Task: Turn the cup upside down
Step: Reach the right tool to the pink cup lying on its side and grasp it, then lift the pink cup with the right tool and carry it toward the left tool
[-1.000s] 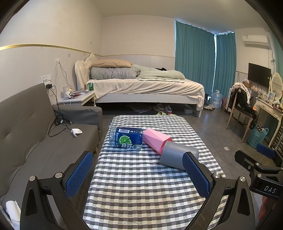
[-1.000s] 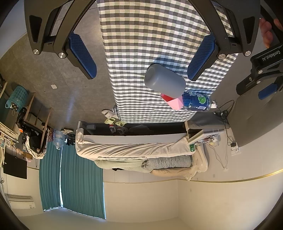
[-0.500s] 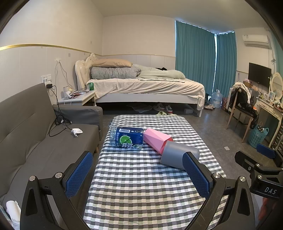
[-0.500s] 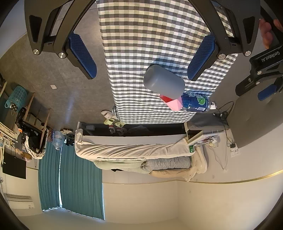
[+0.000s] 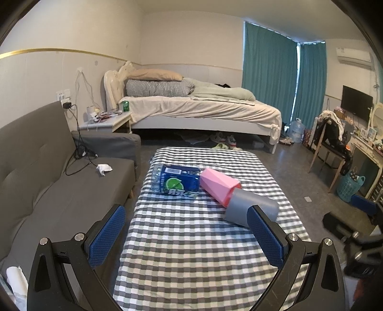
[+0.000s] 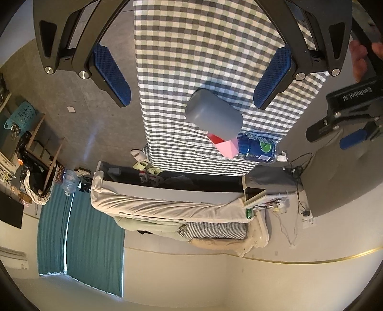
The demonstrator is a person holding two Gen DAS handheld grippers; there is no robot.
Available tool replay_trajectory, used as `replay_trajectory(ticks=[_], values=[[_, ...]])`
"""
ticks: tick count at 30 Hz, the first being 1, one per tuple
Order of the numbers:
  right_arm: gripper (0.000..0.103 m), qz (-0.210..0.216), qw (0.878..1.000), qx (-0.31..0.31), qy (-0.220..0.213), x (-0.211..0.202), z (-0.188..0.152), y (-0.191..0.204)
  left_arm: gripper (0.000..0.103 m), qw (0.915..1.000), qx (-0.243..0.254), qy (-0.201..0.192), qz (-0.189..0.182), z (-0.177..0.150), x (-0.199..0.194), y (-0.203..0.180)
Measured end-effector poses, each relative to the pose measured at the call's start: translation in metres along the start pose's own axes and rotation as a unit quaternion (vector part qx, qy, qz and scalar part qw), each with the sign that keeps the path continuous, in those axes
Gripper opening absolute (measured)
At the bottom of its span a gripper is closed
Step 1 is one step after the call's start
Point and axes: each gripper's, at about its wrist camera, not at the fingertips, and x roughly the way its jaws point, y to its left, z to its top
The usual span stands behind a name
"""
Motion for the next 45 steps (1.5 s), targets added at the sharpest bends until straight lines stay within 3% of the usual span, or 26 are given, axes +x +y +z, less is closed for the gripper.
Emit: replay_trajectory(ticks=[7,14,18,23,28,34,36,40,45], values=[[0.103,0.028,0.999,0.022,0.036,0.059,0.053,-0.018,0.103,0.9990,-0.026,0.016,0.032,0.018,0.043,0.018],[0.103,0.056,0.988,-0.085,0.114,0.154,0.093,0.012,0.103,0.9962,-0.041,0.041,0.065,0.024,0.096,0.035],[0.103,0.099,0.970,-0.137,0.175,0.207,0.096,0.046,0.103,0.9946,-0.044,0.057,0.075,0.023,0.125,0.042],[0.101,0.117,0.952,-0.142,0.244,0.258,0.082,0.068,0.103,0.9930,-0.026,0.071,0.091,0.018,0.145,0.043],[0.097,0.108,0.941,-0.153,0.282,0.288,0.077,0.080,0.103,0.9911,-0.025,0.093,0.092,0.006,0.162,0.051],[0.076,0.096,0.929,-0.150,0.324,0.314,0.070,0.087,0.103,0.9908,-0.035,0.108,0.073,0.001,0.166,0.059],[0.065,0.100,0.929,-0.138,0.329,0.319,0.068,0.086,0.103,0.9918,-0.035,0.103,0.067,0.004,0.162,0.060],[0.065,0.093,0.941,-0.116,0.303,0.317,0.075,0.086,0.103,0.9920,-0.038,0.102,0.064,0.011,0.155,0.062],[0.065,0.098,0.959,-0.073,0.254,0.277,0.100,0.079,0.103,0.9927,-0.041,0.092,0.067,0.026,0.133,0.064]])
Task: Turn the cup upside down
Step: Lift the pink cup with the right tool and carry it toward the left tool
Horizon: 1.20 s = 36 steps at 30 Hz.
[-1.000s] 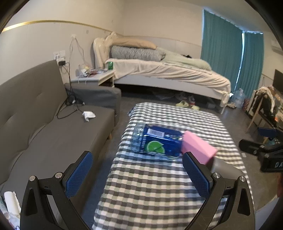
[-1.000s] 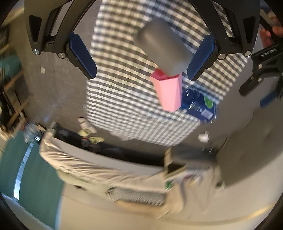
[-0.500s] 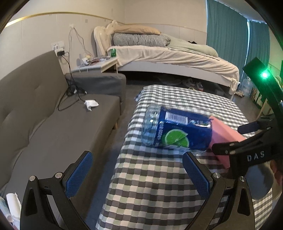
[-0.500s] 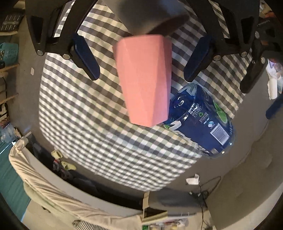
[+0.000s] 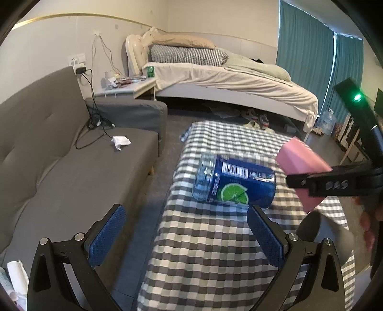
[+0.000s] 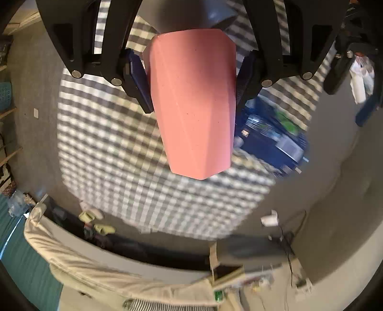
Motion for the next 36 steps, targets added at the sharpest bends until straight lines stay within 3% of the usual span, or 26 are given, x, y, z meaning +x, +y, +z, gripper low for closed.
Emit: replay_trajectory(ticks=[6,12,18,23,25,34,36], values=[[0.064,0.016,0.999,0.015,-0.049,-0.081,-0.005,0.007,0.103,0.9995,-0.007,-0.031,-0.002,0.013,-0.047,0.006],[0.065,0.020,0.997,0.045,-0.062,-0.130,-0.076,0.021,0.103,0.9991,-0.009,-0.041,-0.005,-0.007,-0.091,0.012],[0.065,0.041,0.995,0.086,-0.025,-0.107,-0.156,0.037,0.103,0.9999,-0.003,-0.016,-0.002,-0.056,-0.102,0.010],[0.065,0.023,0.996,0.087,0.013,-0.080,-0.190,0.038,0.103,0.9999,-0.005,-0.004,-0.010,-0.082,-0.105,0.005],[0.065,0.008,0.997,0.081,0.015,-0.073,-0.197,0.036,0.103,0.9998,0.006,0.005,-0.018,-0.085,-0.102,0.001],[0.065,0.021,0.995,0.092,0.023,-0.049,-0.211,0.024,0.103,0.9997,0.015,0.015,-0.010,-0.095,-0.094,-0.001],[0.070,0.029,0.994,0.102,0.024,-0.049,-0.211,0.021,0.103,0.9997,0.019,0.013,-0.008,-0.094,-0.095,-0.002]])
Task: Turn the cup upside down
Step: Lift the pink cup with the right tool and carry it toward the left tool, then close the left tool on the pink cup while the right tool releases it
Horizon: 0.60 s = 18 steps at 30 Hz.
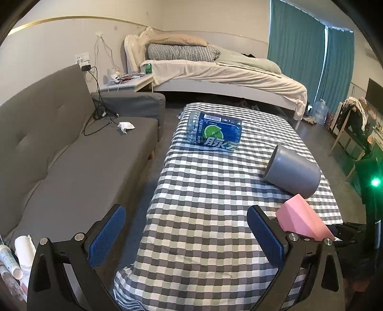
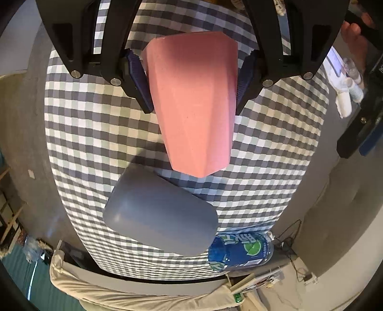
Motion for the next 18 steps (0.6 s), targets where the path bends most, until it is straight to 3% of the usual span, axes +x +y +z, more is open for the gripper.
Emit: replay_trajectory(ticks=[5,10,15,18], values=[[0.090,-0.001,1.000,0.016,-0.024,-0.027,-0.007,-0.008,0.103,0.9999,0.005,-0.011,-0.002,0.002,-0.007,-0.003],[0.092,-0.031,0.995,0.020,-0.097,-0.081,-0.031,-0.024,0.103,0.9997,0.012,-0.023,-0.003,0.004,-0.020,-0.012],[0.093,-0.079,0.979,0.056,-0.181,-0.125,-0.057,-0.054,0.103,0.9989,0.034,-0.031,-0.010,0.003,-0.030,-0.031],[0.093,-0.096,0.974,0.062,-0.196,-0.134,-0.059,-0.066,0.103,0.9987,0.036,-0.017,-0.032,-0.001,-0.029,-0.044]])
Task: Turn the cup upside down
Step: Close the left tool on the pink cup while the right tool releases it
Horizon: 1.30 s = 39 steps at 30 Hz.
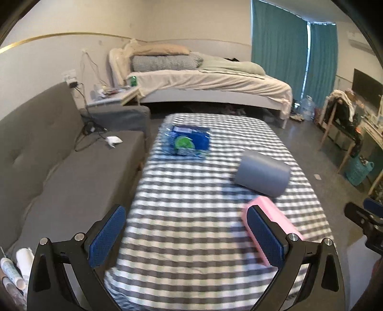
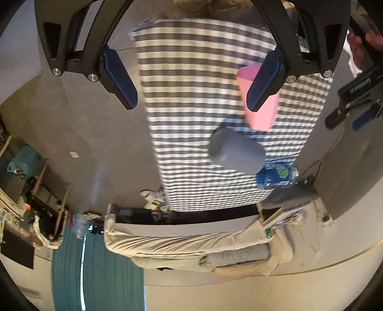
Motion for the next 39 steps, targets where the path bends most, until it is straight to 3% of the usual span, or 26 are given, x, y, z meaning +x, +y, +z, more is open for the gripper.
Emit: replay_trajectory(ticks=[6,10,19,26,29,34,39], values=[[0.093,0.001,1.000,0.001,0.006,0.004,-0.003,-0.012,0.103,0.9990,0.023,0.029,-0.026,0.000,0.011,-0.033],[0.093,0.005,1.000,-0.002,0.005,0.009,-0.005,-0.015,0.103,0.9962,0.032,0.073,-0.034,0.014,0.033,-0.058],[0.093,0.000,0.999,0.026,0.019,0.032,-0.004,-0.044,0.102,0.9897,0.006,0.131,-0.057,0.030,0.078,-0.085],[0.093,0.000,0.999,0.035,0.032,0.052,-0.003,-0.053,0.077,0.9763,-0.009,0.206,-0.064,0.016,0.114,-0.087],[0.093,0.010,0.999,0.036,0.039,0.060,-0.004,-0.052,0.066,0.9663,-0.028,0.235,-0.100,0.012,0.122,-0.083],[0.093,0.012,0.998,0.042,0.044,0.064,-0.005,-0.051,0.064,0.9699,-0.024,0.215,-0.112,0.018,0.110,-0.080],[0.093,0.005,0.999,0.041,0.030,0.054,-0.004,-0.048,0.061,0.9817,-0.014,0.141,-0.128,0.030,0.077,-0.074]])
